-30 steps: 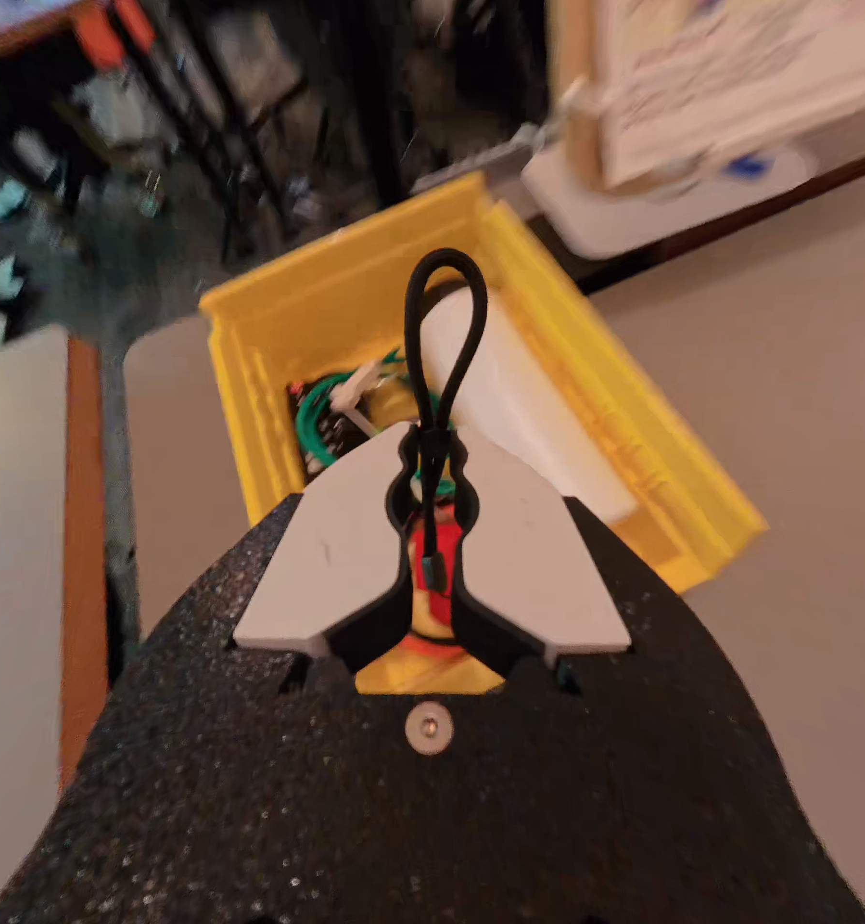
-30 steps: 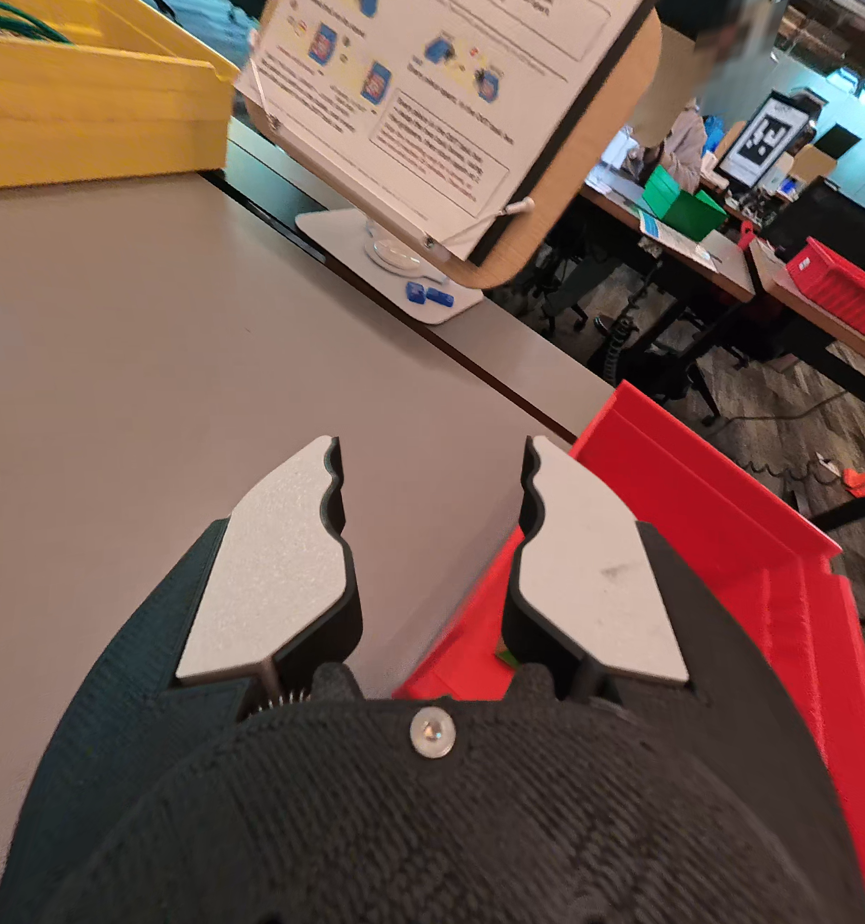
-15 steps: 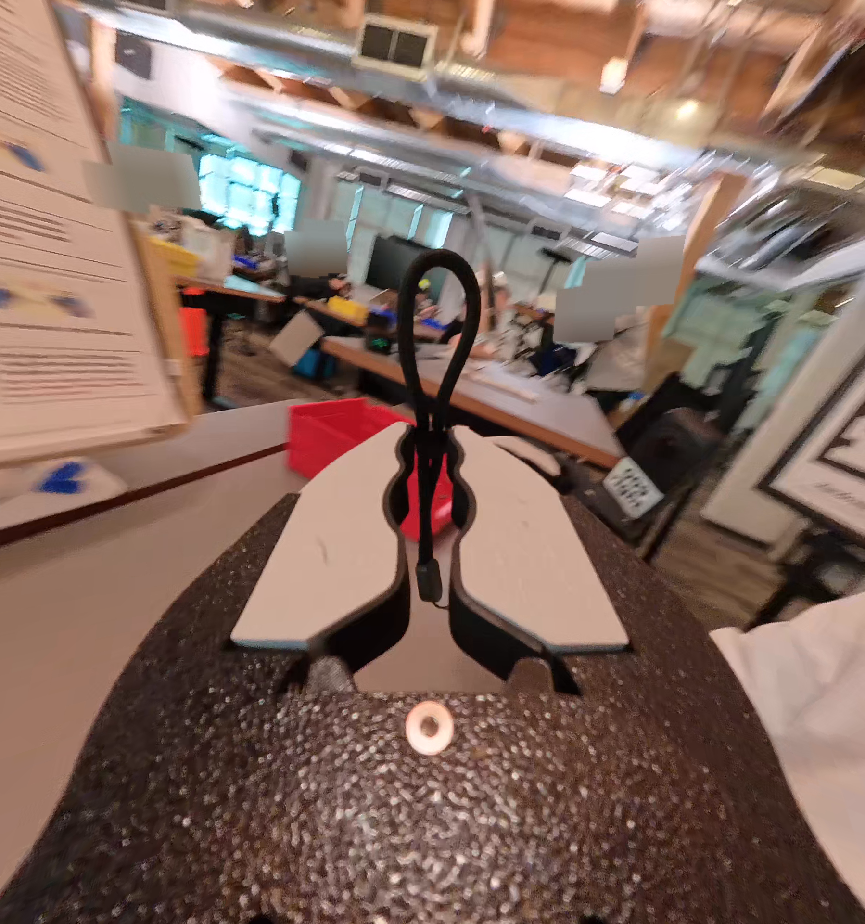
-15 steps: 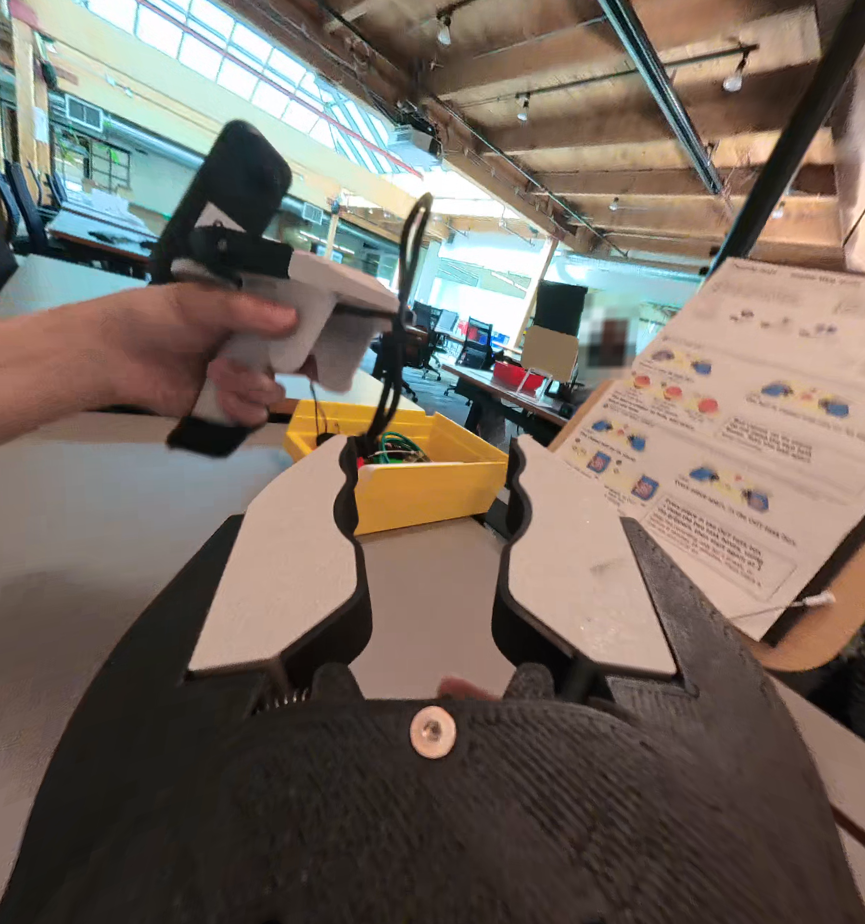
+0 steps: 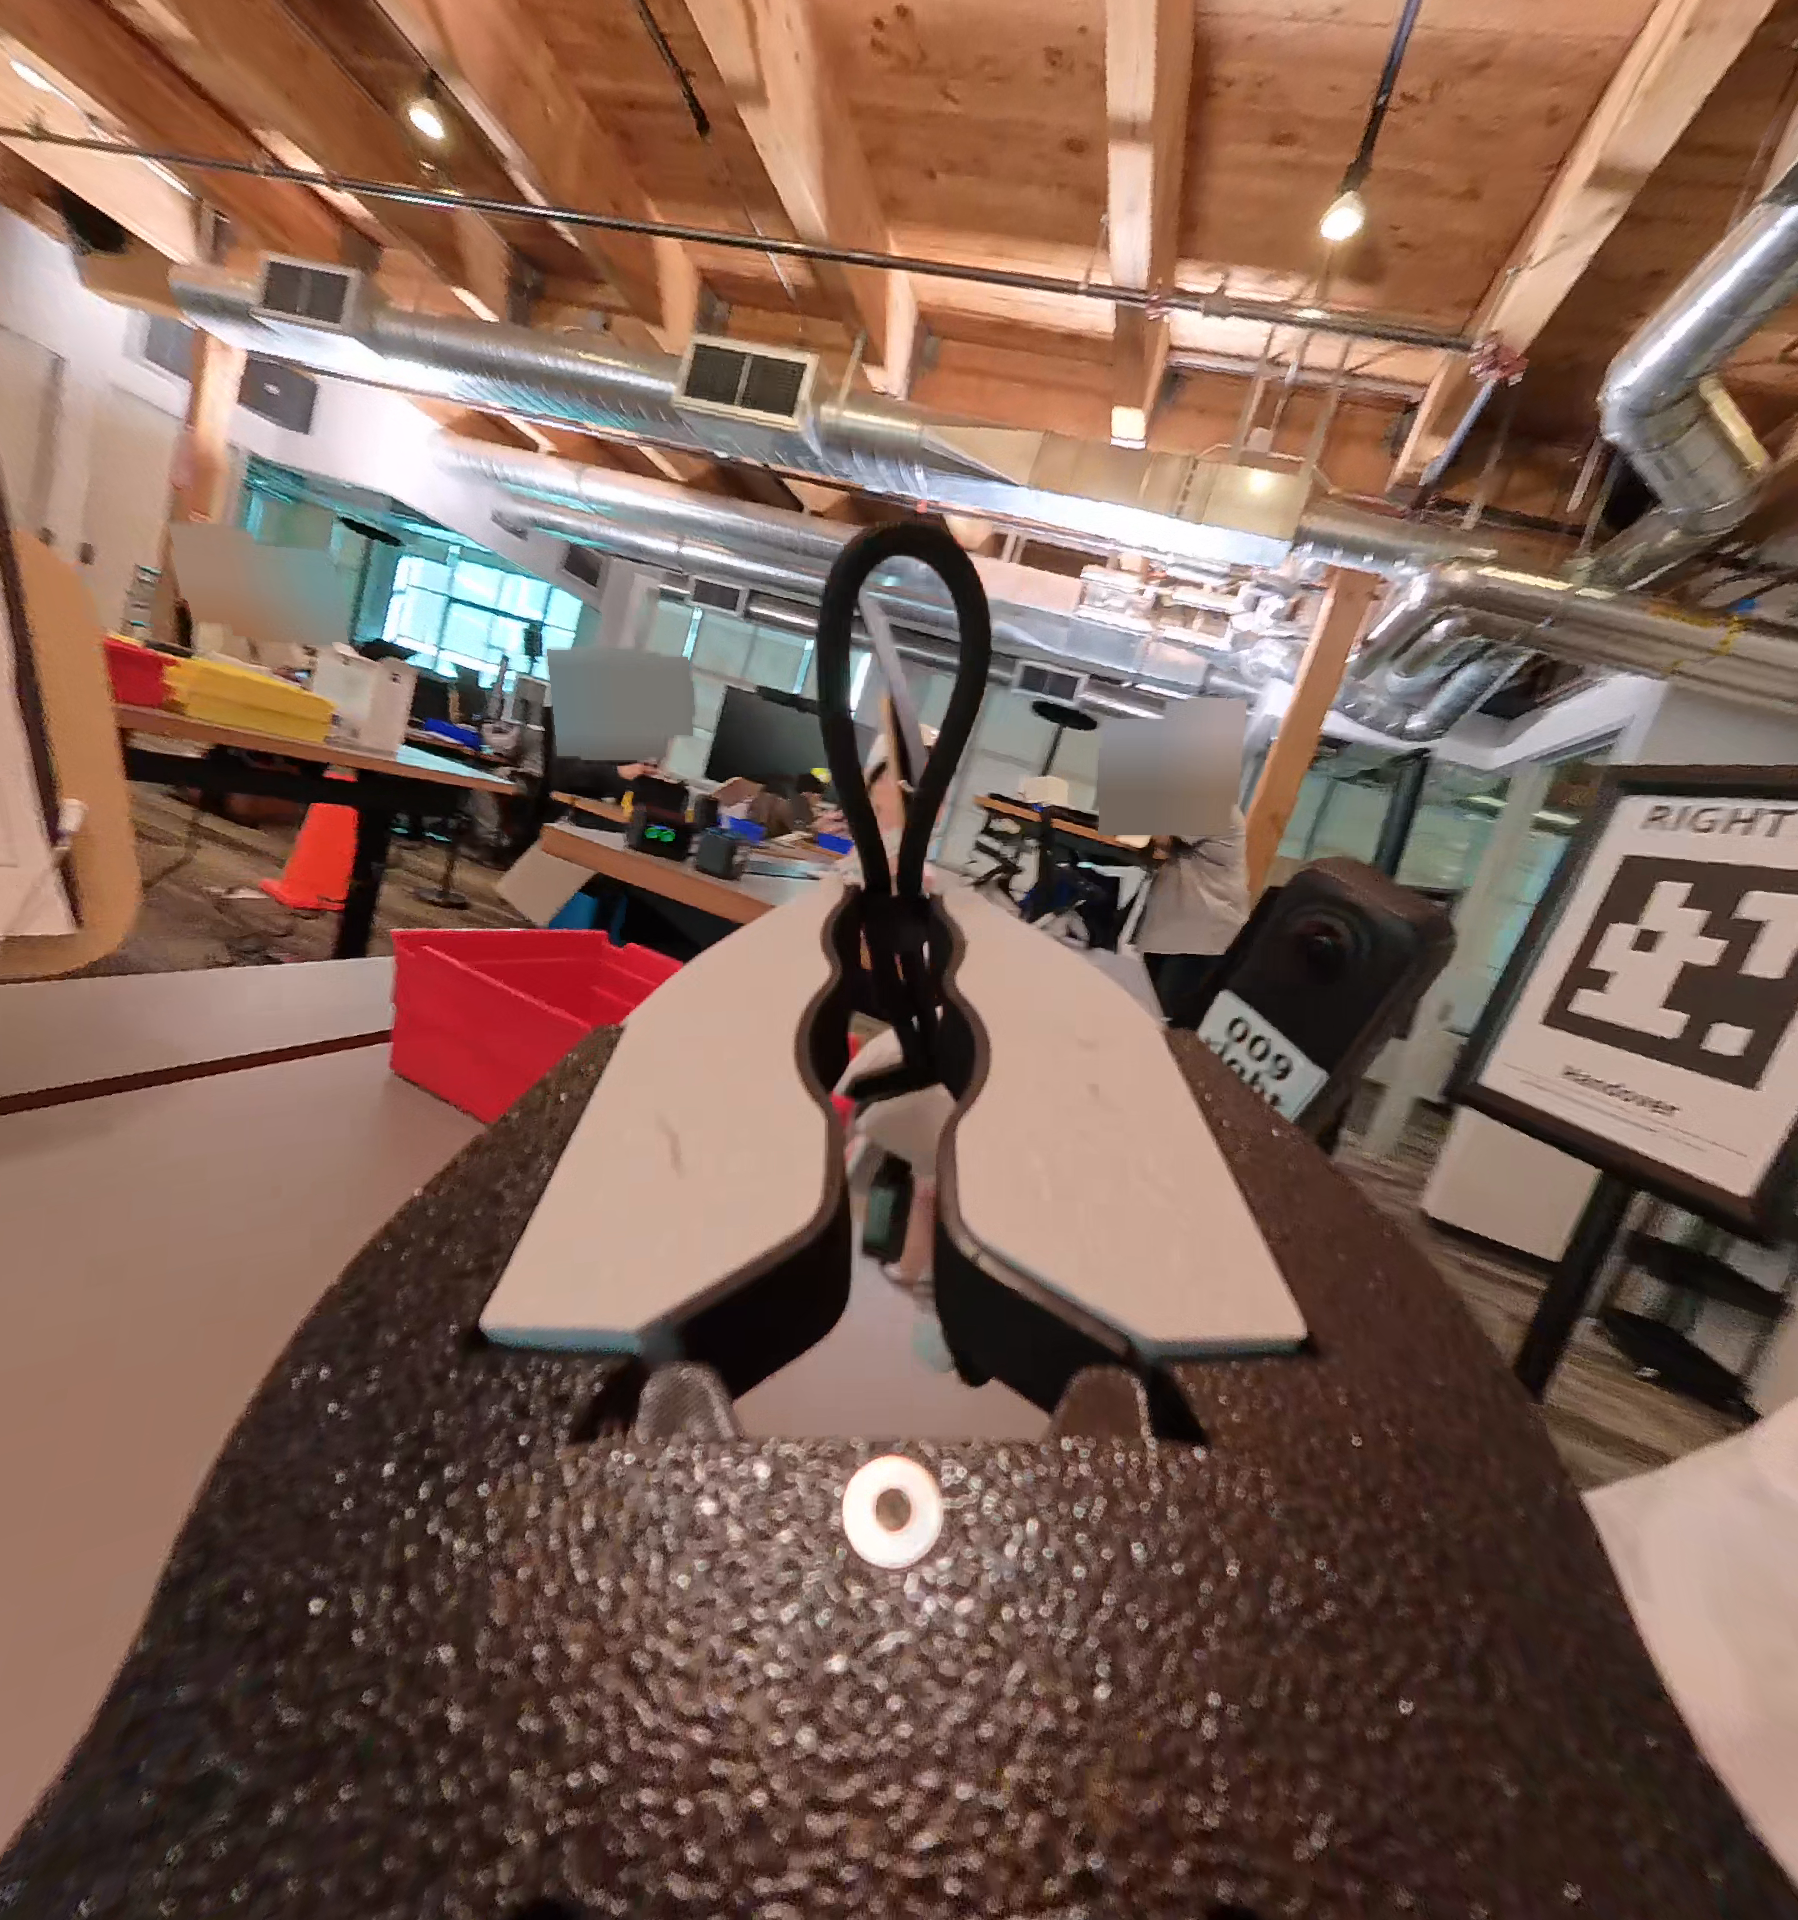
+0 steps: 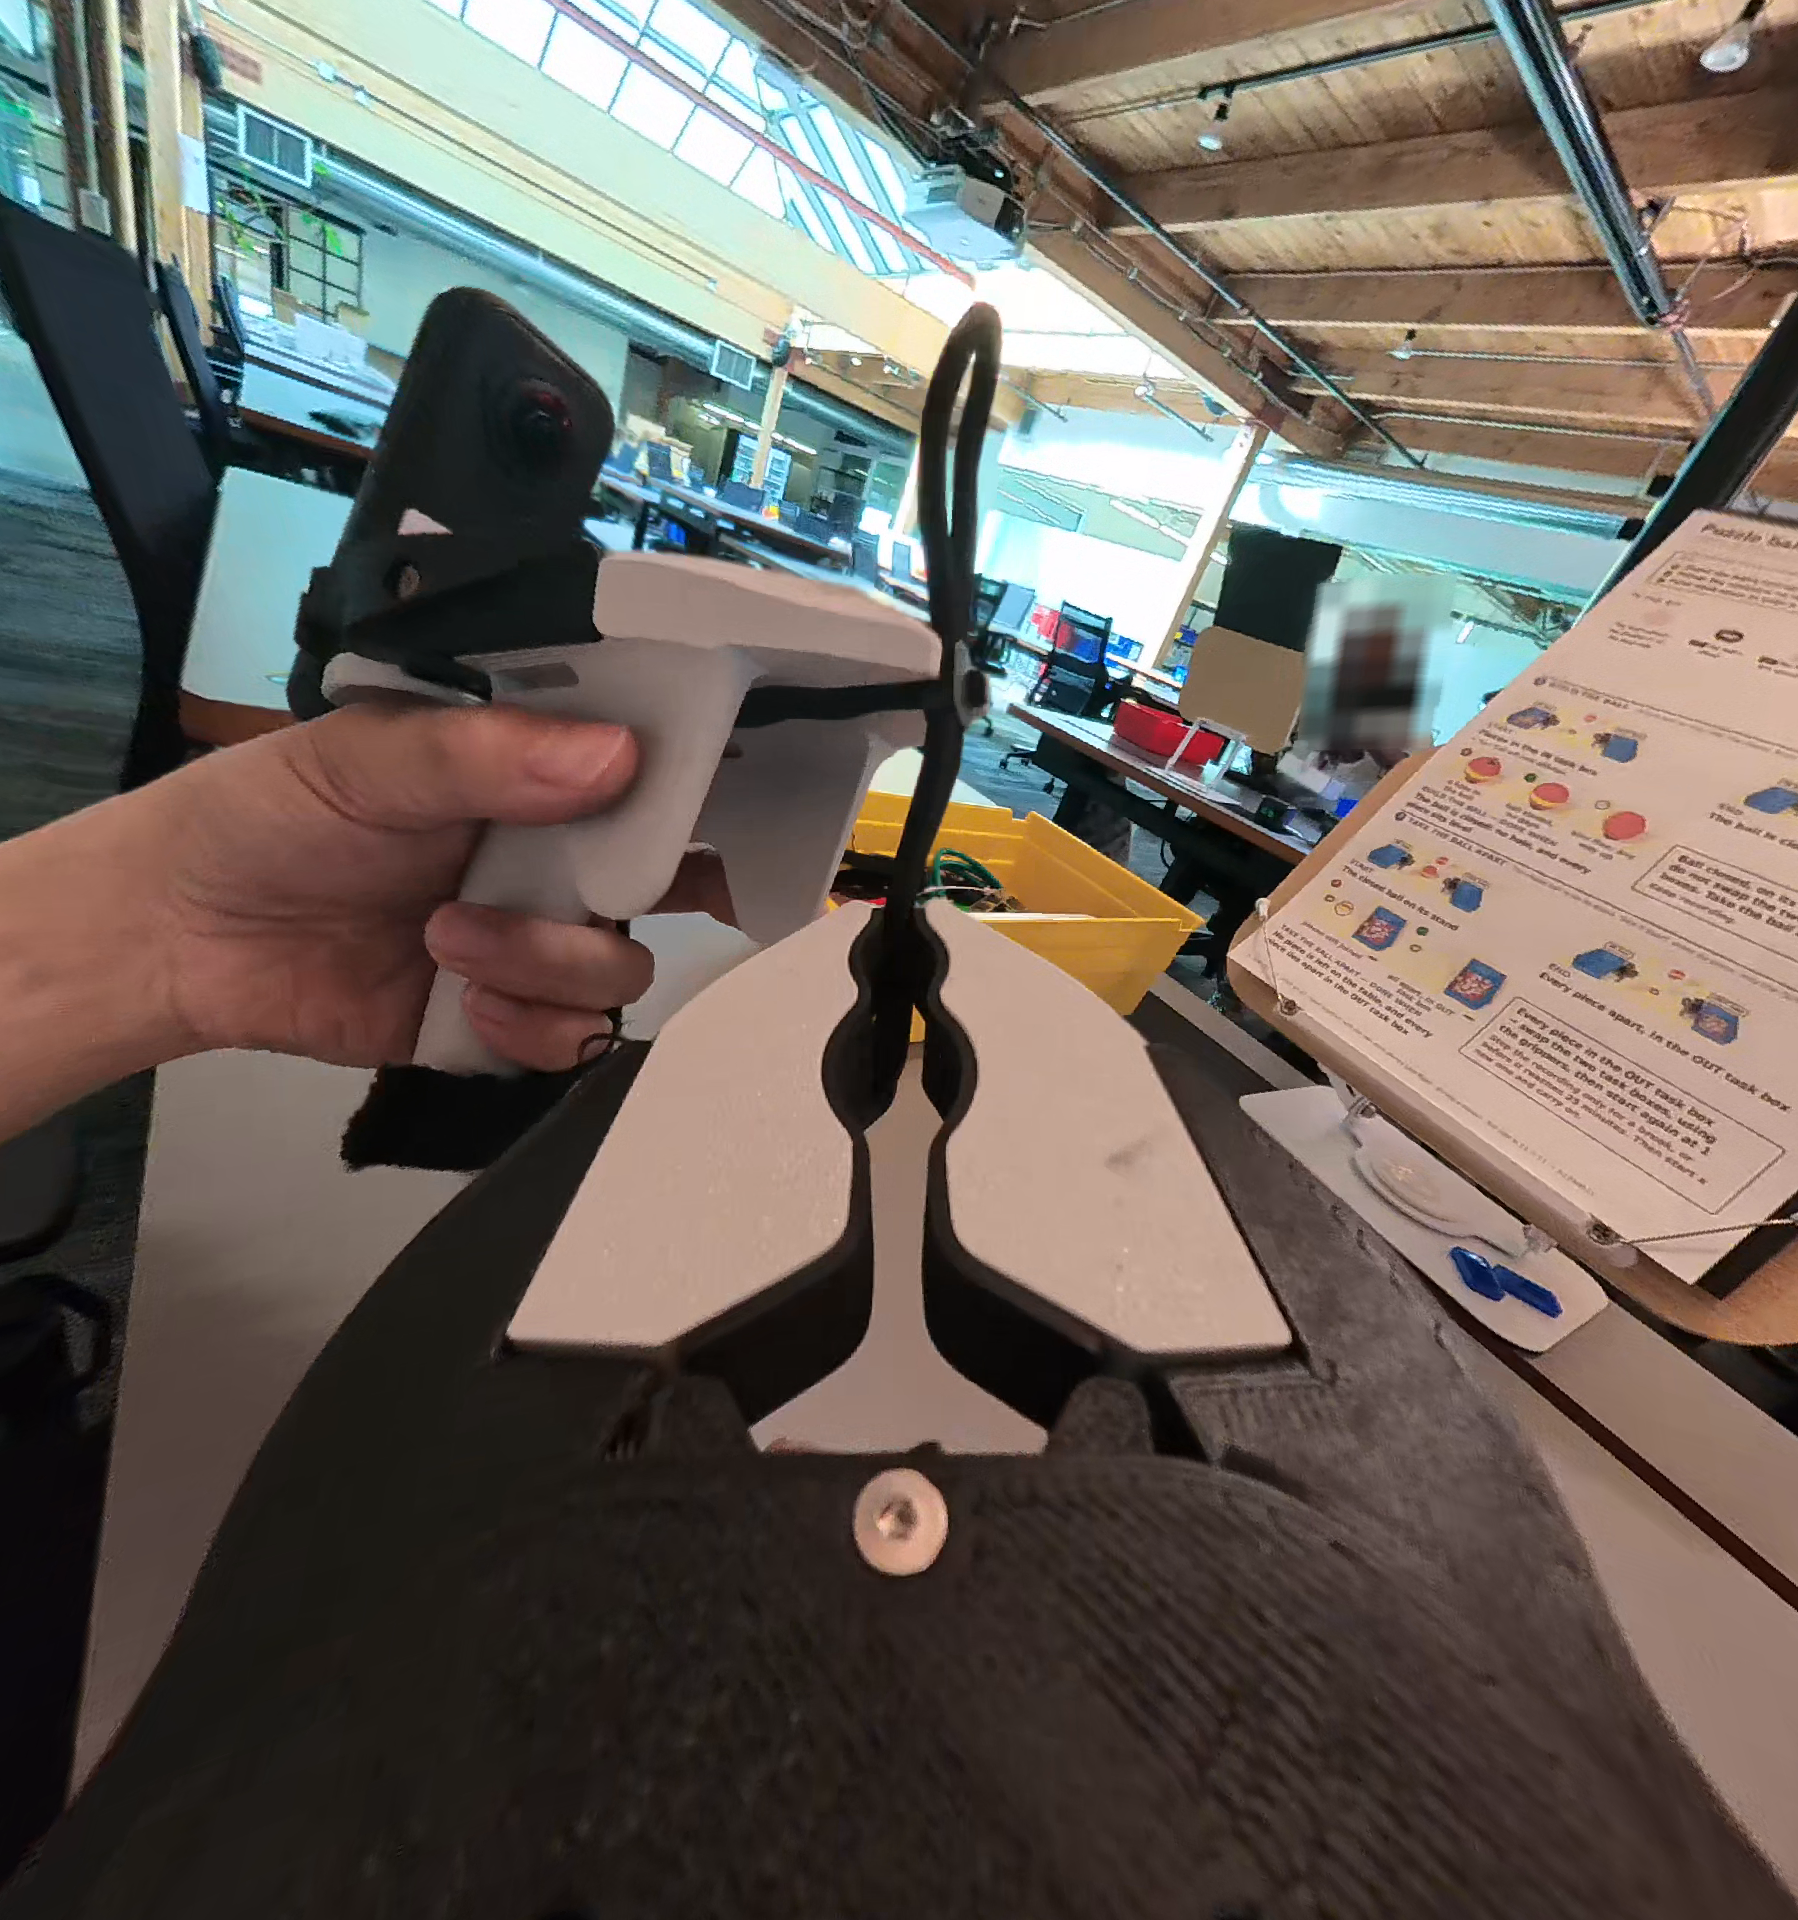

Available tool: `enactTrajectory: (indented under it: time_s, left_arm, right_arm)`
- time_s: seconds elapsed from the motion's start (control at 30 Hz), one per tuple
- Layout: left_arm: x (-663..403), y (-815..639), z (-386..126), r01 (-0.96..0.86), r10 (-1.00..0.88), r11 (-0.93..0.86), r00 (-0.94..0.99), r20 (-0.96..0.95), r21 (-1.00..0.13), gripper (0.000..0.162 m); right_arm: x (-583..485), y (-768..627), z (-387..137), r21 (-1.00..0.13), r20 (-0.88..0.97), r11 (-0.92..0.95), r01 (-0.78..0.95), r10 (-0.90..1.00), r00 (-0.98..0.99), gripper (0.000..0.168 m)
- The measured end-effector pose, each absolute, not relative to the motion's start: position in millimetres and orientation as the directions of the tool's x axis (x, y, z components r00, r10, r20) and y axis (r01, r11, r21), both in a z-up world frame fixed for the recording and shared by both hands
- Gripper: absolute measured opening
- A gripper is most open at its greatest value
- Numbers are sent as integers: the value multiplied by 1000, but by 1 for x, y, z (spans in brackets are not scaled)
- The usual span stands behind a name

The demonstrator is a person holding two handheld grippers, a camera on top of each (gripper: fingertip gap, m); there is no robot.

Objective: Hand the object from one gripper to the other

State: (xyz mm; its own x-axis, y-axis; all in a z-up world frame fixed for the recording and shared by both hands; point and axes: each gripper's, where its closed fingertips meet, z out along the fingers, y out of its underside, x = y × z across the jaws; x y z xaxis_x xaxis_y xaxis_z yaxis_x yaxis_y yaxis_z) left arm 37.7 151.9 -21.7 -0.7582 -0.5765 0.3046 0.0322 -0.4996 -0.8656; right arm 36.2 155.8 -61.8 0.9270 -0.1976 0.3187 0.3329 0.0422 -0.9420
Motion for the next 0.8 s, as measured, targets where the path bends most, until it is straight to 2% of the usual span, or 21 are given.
enactTrajectory:
  time_s: [0.17, 0.2, 0.27, 0.33, 0.43, 0.53, 0.67, 0.8]
  left_arm:
    - [31, 142, -47, 62, -688, -311, -703, 180, -948, 12]
    - [30, 139, -53, 71, -715, -244, -687, 130, -967, 20]
    - [36, 144, -63, 82, -802, -75, -597, 11, -994, 47]
    - [42, 160, -63, 91, -876, 125, -458, -153, -988, 59]
    - [36, 161, -39, 163, -846, 382, -334, -415, -910, 50]
    - [41, 142, -43, 82, -774, 541, -342, -534, -837, 49]
    - [58, 128, -62, 21, -693, 689, -270, -668, -724, 34]
    - [66, 125, -68, 8, -693, 705, -205, -692, -709, 16]
  right_arm:
    - [50, 133, -68, -874, 483, -80, 479, -235, 843, 3]
    - [57, 127, -66, -849, 526, -109, 517, -272, 806, 3]
    - [74, 113, -58, -791, 606, -179, 585, -364, 707, 3]
    - [86, 102, -53, -696, 708, -269, 666, -412, 574, 3]
    - [95, 95, -50, -574, 804, -392, 719, -434, 406, 2]
    - [96, 101, -54, -496, 858, -469, 731, -393, 330, 2]
    - [91, 106, -53, -466, 878, -520, 716, -373, 301, 3]
    - [75, 108, -51, -489, 867, -476, 731, -357, 348, 3]
